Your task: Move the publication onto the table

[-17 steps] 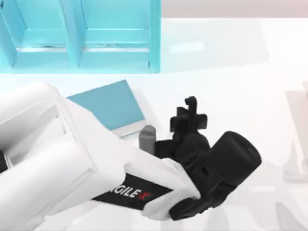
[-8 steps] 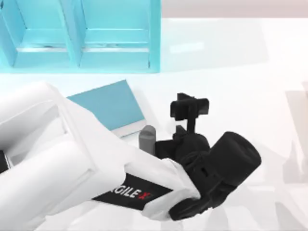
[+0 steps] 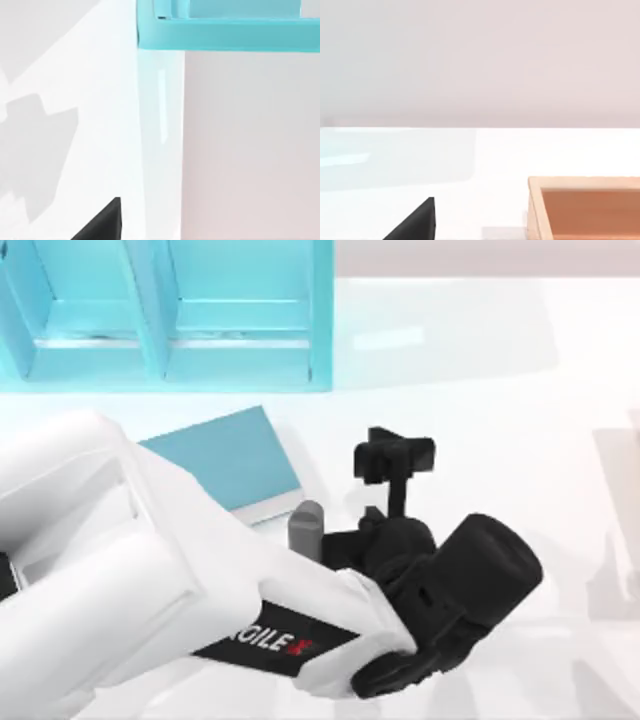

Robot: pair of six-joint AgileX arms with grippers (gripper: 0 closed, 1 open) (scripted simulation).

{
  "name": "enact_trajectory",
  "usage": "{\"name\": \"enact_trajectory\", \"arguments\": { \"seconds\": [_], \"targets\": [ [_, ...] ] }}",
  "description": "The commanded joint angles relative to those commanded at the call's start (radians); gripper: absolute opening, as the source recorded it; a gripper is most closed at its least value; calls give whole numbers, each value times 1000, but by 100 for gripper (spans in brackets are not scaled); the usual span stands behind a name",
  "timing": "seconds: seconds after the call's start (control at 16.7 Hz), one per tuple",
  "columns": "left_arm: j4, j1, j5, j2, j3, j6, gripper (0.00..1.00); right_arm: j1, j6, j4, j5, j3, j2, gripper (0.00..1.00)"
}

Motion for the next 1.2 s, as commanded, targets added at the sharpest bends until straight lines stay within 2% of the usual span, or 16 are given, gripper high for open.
{"name": "enact_trajectory", "arguments": {
  "seconds": [0.18,0.36,0.96,1.2],
  "targets": [
    [-62,-21,-19,4,12,-64,100,0,0,0,0,0,0,100],
    [-217,-72,-50,9,36,-220,100,0,0,0,0,0,0,100],
    [-1058,-319,-145,-4,127,-955,100,0,0,0,0,0,0,100],
    [-1263,-385,-169,-19,147,-1144,100,0,0,0,0,0,0,100]
  ]
}}
